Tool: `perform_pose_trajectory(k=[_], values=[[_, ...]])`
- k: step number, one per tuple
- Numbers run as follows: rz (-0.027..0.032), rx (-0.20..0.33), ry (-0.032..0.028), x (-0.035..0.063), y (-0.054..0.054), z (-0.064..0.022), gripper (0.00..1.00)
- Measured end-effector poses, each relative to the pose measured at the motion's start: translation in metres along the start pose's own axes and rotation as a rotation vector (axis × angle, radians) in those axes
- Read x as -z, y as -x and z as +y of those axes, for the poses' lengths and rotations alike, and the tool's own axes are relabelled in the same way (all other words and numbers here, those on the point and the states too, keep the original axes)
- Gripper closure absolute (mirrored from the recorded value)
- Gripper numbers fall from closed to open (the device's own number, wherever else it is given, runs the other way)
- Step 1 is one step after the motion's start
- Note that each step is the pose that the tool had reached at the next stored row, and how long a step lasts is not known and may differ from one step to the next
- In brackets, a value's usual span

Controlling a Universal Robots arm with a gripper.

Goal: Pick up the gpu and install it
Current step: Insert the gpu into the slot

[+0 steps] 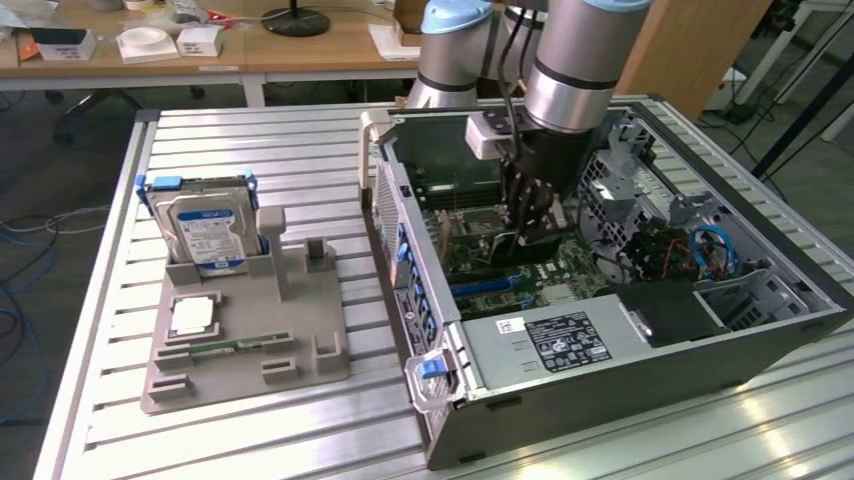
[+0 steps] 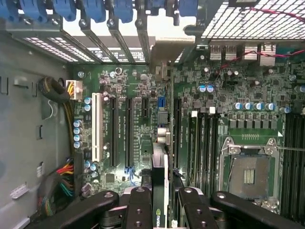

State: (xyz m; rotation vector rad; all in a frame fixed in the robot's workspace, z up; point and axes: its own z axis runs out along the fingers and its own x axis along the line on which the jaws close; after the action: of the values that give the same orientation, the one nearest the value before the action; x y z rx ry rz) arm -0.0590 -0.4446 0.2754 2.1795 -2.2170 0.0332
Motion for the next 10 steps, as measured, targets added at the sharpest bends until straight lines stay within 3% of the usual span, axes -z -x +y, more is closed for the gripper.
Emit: perform_pose_trajectory(k=[4, 10], values=[[0.0003, 0.000, 0.0001, -0.0072, 0.001, 0.0061, 0.74], [0.0010, 0.000, 0.0000, -0.0182, 0.001, 0.0079, 0.74]])
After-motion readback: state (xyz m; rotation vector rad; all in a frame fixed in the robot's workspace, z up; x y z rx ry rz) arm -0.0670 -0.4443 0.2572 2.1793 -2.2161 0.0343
